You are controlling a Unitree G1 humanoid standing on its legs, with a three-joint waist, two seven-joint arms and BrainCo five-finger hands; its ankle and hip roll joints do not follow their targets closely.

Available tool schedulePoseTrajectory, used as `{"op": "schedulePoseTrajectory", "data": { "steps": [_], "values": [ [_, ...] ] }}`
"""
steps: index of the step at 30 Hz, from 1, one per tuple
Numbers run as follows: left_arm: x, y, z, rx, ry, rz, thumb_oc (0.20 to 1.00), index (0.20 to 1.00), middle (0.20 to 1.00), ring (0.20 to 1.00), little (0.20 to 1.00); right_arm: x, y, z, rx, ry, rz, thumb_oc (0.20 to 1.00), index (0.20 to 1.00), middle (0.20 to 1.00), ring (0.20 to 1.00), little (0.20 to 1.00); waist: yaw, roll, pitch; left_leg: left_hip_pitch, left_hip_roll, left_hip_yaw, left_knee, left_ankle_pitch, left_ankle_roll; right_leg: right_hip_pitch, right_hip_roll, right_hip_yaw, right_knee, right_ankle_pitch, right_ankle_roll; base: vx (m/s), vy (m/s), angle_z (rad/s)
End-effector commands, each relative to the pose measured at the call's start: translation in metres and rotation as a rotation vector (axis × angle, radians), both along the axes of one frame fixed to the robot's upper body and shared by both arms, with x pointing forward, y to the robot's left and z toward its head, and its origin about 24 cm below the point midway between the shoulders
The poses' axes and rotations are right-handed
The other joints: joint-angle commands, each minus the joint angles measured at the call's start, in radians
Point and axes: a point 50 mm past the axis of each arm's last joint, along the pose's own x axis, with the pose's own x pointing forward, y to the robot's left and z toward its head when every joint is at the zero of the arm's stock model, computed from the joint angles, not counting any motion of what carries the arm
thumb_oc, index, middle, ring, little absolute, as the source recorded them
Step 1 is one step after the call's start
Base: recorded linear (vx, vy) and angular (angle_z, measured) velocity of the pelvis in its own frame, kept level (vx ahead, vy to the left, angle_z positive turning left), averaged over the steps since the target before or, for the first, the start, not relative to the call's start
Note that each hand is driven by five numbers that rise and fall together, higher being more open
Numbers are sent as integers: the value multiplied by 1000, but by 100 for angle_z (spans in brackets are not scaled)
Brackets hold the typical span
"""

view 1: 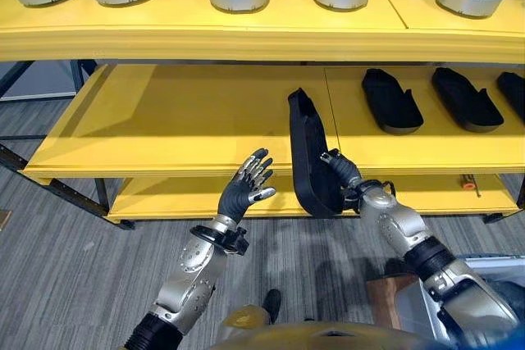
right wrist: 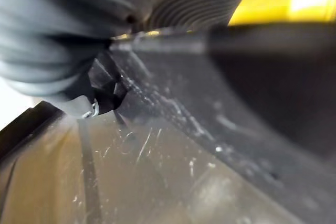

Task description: Move parts from the plastic box to the shelf.

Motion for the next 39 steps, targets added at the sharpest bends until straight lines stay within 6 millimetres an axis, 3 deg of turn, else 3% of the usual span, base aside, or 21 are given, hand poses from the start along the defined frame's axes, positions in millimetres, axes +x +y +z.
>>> {"op": "schedulePoseTrajectory", "data": {
  "steps": [1,4,7,8,10,13,16,19,20,23,29,33,37,39],
  "values": [
    [4,1,12,-7,-67,-22,1000,1000,1000,1000,1000,27,9,64,54,-263,-1,200,200,200,200,200,22,1,-4,5,12,115,171,-113,36,-84,-43,-103,146,64,14,161,-186,28],
    [9,-4,15,-19,-80,-71,1000,1000,1000,1000,1000,38,-1,73,-4,-286,-43,200,200,200,200,200,7,-2,23,-34,20,248,339,-136,16,-63,-64,-153,149,61,2,46,-95,40],
    [12,-9,16,-12,-88,-102,1000,1000,1000,1000,1000,43,-3,76,-29,-299,-58,200,200,200,200,200,4,2,37,-86,42,282,429,-91,-8,-53,-66,-170,152,62,-2,-7,-15,55],
    [13,-11,15,-4,-95,-124,1000,1000,1000,1000,1000,48,-3,79,-51,-306,-62,200,200,200,200,200,5,12,45,-100,83,288,387,-43,-30,-47,-66,-178,158,56,1,31,65,71],
    [13,-13,15,2,-102,-133,1000,1000,1000,1000,1000,52,0,83,-62,-306,-62,200,200,200,200,200,9,21,47,-100,107,284,324,-8,-42,-43,-67,-185,163,46,2,85,163,38],
    [14,-15,17,8,-114,-135,1000,1000,1000,1000,1000,59,0,89,-93,-298,-61,200,200,200,200,200,25,40,48,-128,165,241,168,116,-78,-16,-75,-191,160,23,1,162,249,18],
    [17,-16,18,6,-125,-139,1000,1000,1000,1000,1000,59,-3,86,-120,-277,-61,200,200,200,200,200,26,45,50,-177,204,246,124,182,-97,13,-95,-192,161,9,-2,201,294,-9],
    [19,-12,18,-1,-126,-141,1000,1000,1000,1000,1000,58,-8,81,-137,-267,-67,200,200,200,200,200,18,51,42,-170,206,262,120,144,-93,12,-108,-194,194,-15,3,182,270,-15],
    [21,-13,19,13,-129,-155,1000,1000,1000,1000,1000,55,-12,75,-137,-258,-78,200,200,200,200,200,8,52,33,-145,190,279,125,89,-77,3,-113,-201,217,-26,6,175,229,-42],
    [22,-15,14,44,-114,-178,1000,1000,1000,1000,1000,50,-16,66,-123,-232,-108,200,200,200,200,200,-1,48,21,-106,144,261,141,21,-51,-10,-117,-193,239,-27,12,232,247,-37],
    [15,-11,11,55,-102,-160,1000,1000,1000,1000,1000,45,-34,64,-123,-219,-167,200,200,200,200,200,-3,33,-6,-43,79,217,81,-25,-3,-67,-118,-136,192,33,47,164,208,5],
    [11,-7,9,65,-94,-163,1000,1000,1000,1000,1000,48,-47,70,-161,-228,-201,200,200,200,200,200,5,20,-7,-55,60,226,99,-49,19,-79,-117,-129,211,17,49,58,148,-6],
    [8,-6,7,44,-64,-179,1000,1000,1000,1000,1000,49,-58,70,-197,-215,-232,200,200,200,200,200,4,19,12,-42,44,220,109,-68,54,-173,-129,-135,389,53,75,12,68,-4],
    [7,-7,8,54,-71,-175,1000,1000,1000,1000,1000,52,-62,73,-203,-210,-229,200,200,200,200,200,7,22,25,-34,48,222,111,-75,53,-215,-174,-140,403,104,92,-30,-53,-7]
  ]
}}
